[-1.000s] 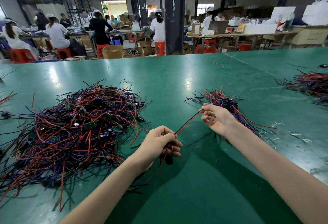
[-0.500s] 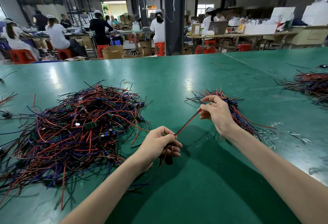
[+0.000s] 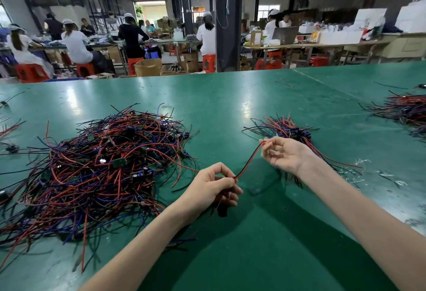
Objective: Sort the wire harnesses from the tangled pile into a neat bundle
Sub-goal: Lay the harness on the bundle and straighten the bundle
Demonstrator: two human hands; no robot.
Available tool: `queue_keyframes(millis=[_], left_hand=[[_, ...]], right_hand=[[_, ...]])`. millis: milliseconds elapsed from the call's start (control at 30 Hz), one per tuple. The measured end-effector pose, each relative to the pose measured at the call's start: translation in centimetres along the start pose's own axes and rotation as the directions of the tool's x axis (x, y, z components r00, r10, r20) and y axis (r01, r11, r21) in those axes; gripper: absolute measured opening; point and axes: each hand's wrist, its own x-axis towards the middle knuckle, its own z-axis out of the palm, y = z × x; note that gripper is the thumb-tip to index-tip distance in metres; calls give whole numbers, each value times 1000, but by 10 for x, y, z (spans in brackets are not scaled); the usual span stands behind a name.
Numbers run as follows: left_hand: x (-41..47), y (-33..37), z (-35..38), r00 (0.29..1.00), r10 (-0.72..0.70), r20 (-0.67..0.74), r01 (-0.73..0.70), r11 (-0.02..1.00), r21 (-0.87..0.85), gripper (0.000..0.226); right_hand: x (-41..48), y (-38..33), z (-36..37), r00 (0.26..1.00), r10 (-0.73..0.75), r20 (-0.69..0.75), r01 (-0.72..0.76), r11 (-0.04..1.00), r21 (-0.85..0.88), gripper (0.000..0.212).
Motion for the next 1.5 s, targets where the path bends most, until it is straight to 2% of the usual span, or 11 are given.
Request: queue_keyframes(millis=[167, 300, 400, 467, 533, 600, 667, 800, 867, 1067, 1500], left_hand=[[-1, 1, 2, 998, -1, 59, 1, 1000, 6, 14], [-1, 2, 2, 998, -9, 55, 10, 1000, -18, 15], [-2, 3, 2, 998, -5, 58, 7, 1000, -28, 14], [-2, 4, 4, 998, -12, 67, 15, 999, -38, 14], [-3, 4, 6, 997, -28, 79, 32, 998, -53, 16], [-4, 3, 7, 995, -36, 90, 42, 997, -63, 16], [-4, 3, 6, 996, -34, 84, 40, 997, -72, 14], [-3, 7, 7, 997, -34, 73, 44, 991, -128, 10], [-4, 10, 6, 995, -39, 93, 52, 990, -132, 12], [-4, 14, 0, 1000, 12, -13, -14, 990, -139, 12], [4, 11, -12, 936, 44, -348, -106, 981, -160, 10]], right_hand=[[-1, -1, -1, 1000, -20, -25, 19, 999, -42, 18], [5, 4, -1, 922, -381, 76, 376, 828, -416, 21], [9, 8, -5, 727, -621, 293, 628, 429, -649, 25], [9, 12, -8, 445, -741, 503, 711, -49, -702, 24], [9, 17, -12, 121, -621, 775, 628, -557, -544, 21], [11, 21, -14, 2, -494, 869, 554, -723, -412, 19], [12, 22, -13, 64, -607, 792, 612, -603, -511, 19], [14, 17, -12, 492, -775, 397, 724, 110, -681, 23], [15, 15, -13, 572, -771, 282, 705, 286, -649, 22], [14, 32, -6, 707, -678, 201, 636, 484, -601, 34], [-23, 91, 9, 800, -218, 558, 599, 311, -738, 10]])
